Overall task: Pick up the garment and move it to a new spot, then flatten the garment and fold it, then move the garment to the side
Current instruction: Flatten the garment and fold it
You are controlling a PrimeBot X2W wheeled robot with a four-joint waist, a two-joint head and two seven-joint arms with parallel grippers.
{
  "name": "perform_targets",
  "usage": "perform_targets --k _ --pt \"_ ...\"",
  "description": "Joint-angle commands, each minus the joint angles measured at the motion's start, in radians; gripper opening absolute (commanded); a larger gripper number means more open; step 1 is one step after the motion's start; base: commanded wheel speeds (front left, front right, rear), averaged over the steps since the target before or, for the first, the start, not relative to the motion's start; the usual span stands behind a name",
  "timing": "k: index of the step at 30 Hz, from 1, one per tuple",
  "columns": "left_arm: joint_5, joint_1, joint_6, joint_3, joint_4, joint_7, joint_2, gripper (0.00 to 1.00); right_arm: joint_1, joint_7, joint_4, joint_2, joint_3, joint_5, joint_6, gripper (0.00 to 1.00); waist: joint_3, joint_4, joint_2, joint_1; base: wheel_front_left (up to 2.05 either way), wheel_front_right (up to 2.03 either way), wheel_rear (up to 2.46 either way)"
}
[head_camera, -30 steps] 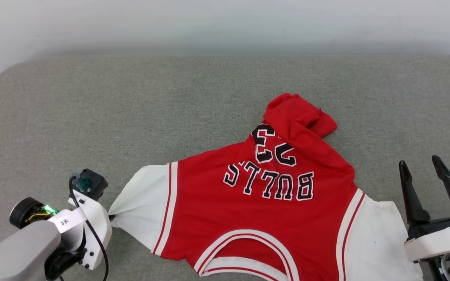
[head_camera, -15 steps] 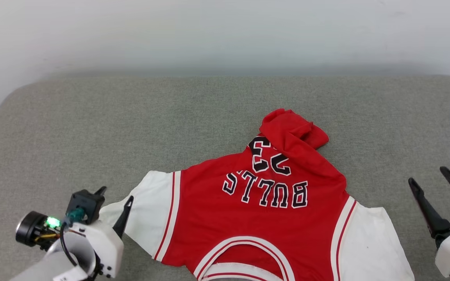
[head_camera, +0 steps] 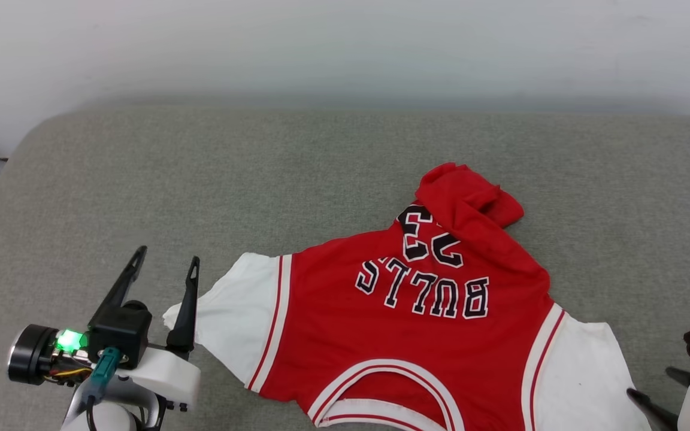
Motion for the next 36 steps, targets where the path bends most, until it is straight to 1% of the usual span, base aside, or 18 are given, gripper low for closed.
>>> perform_targets --k 1,3,5,7,9,13,14,17,20,21,22,24,27,32,36 --pt "0.052 0.036 0.009 0.05 -0.029 -0.003 -0.021 1.0 0.019 0.031 0.012 0.0 0.006 0.007 -0.001 1.0 0.016 0.018 0.0 0.0 0.0 0.0 0.0" --pt "0.085 0.067 0.002 0.088 -0.043 -0.003 -0.036 1.0 0.029 0.044 0.031 0.01 0.015 0.009 -0.001 1.0 0.024 0.029 0.0 0.0 0.0 0.0 0.0" --pt "0.101 0.076 -0.003 0.103 -0.049 -0.003 -0.045 1.0 0.032 0.045 0.042 0.011 0.019 0.0 -0.001 1.0 0.029 0.034 0.0 0.0 0.0 0.0 0.0" --pt "0.122 0.098 -0.018 0.128 -0.049 -0.003 -0.061 1.0 0.032 0.041 0.066 0.014 0.031 -0.017 -0.001 1.0 0.038 0.041 0.0 0.0 0.0 0.0 0.0" --pt "0.141 0.108 -0.035 0.155 -0.049 -0.003 -0.077 1.0 0.034 0.033 0.096 0.032 0.039 -0.014 -0.001 1.0 0.046 0.048 0.0 0.0 0.0 0.0 0.0" --pt "0.175 0.127 -0.065 0.196 -0.038 -0.004 -0.103 1.0 0.034 0.008 0.165 0.034 0.059 -0.037 -0.001 1.0 0.06 0.055 0.0 0.0 0.0 0.0 0.0" --pt "0.203 0.137 -0.093 0.23 -0.028 -0.004 -0.123 1.0 0.035 -0.021 0.237 0.057 0.094 -0.043 -0.001 1.0 0.073 0.057 0.0 0.0 0.0 0.0 0.0" --pt "0.221 0.144 -0.11 0.252 -0.019 -0.004 -0.138 1.0 0.024 -0.069 0.283 0.099 0.137 -0.021 0.001 1.0 0.081 0.055 0.0 0.0 0.0 0.0 0.0" --pt "0.232 0.148 -0.126 0.276 -0.01 -0.004 -0.147 1.0 0.007 -0.127 0.322 0.122 0.175 -0.006 0.003 1.0 0.083 0.049 0.0 0.0 0.0 0.0 0.0" --pt "0.237 0.15 -0.13 0.284 -0.007 -0.004 -0.151 1.0 -0.001 -0.144 0.332 0.125 0.188 -0.001 0.004 0.35 0.083 0.046 0.0 0.0 0.0 0.0 0.0" --pt "0.24 0.154 -0.136 0.29 -0.004 -0.004 -0.154 1.0 -0.008 -0.167 0.34 0.129 0.195 0.006 0.005 0.0 0.082 0.044 0.0 0.0 0.0 0.0 0.0" --pt "0.247 0.162 -0.145 0.302 0.003 -0.004 -0.163 1.0 -0.024 -0.195 0.354 0.126 0.208 0.014 0.005 0.0 0.076 0.038 0.0 0.0 0.0 0.0 0.0" --pt "0.254 0.166 -0.159 0.318 0.012 -0.004 -0.169 1.0 -0.05 -0.249 0.36 0.106 0.195 0.017 0.0 0.0 0.065 0.029 0.0 0.0 0.0 0.0 0.0" --pt "0.25 0.163 -0.193 0.347 0.027 -0.004 -0.17 1.0 -0.091 -0.317 0.342 0.065 0.133 0.025 -0.001 0.0 0.045 0.018 0.0 0.0 0.0 0.0 0.0" --pt "0.275 0.125 -0.228 0.361 0.034 -0.004 -0.146 1.0 -0.085 -0.332 0.322 0.05 0.062 0.022 -0.001 0.0 0.03 0.016 0.0 0.0 0.0 0.0 0.0"
